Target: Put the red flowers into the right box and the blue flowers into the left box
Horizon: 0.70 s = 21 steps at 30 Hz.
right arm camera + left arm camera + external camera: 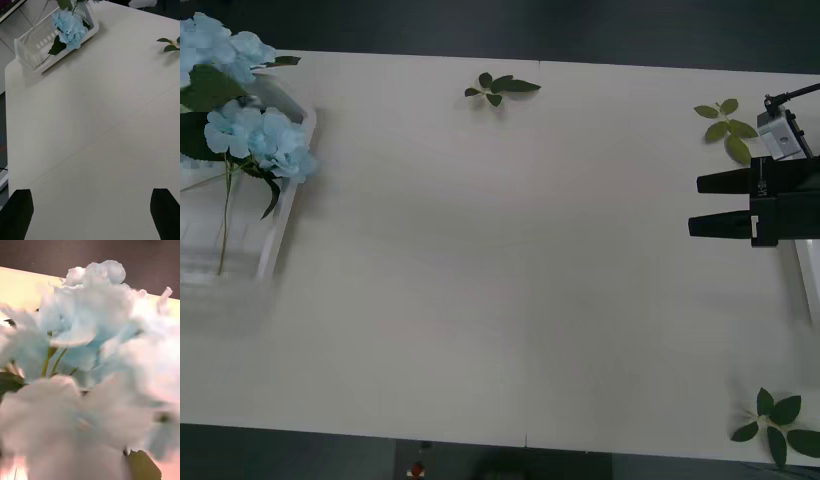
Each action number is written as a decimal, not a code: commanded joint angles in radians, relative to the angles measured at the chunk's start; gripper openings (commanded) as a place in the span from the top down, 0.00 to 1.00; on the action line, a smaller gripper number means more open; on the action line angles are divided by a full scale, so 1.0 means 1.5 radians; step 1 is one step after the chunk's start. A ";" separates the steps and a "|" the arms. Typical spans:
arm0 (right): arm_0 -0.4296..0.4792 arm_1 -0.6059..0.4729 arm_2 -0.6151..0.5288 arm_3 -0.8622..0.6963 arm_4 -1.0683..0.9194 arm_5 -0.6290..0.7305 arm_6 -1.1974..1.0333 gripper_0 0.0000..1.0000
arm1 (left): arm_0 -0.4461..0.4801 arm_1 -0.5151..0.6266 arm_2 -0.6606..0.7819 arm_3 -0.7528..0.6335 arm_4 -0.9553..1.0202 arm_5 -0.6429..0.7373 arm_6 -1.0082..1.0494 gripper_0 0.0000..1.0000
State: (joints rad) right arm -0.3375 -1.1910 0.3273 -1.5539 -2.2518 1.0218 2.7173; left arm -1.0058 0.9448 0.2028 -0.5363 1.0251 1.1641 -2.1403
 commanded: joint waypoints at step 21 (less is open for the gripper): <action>-0.011 -0.002 -0.002 -0.004 -0.003 0.002 -0.008 0.09 | -0.044 0.083 -0.005 -0.039 0.093 0.187 -0.020 0.00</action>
State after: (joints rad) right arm -0.3375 -1.1910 0.3273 -1.5539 -2.2518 1.0218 2.7173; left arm -1.0282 1.0344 0.2028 -0.5394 1.1577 1.4353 -2.1409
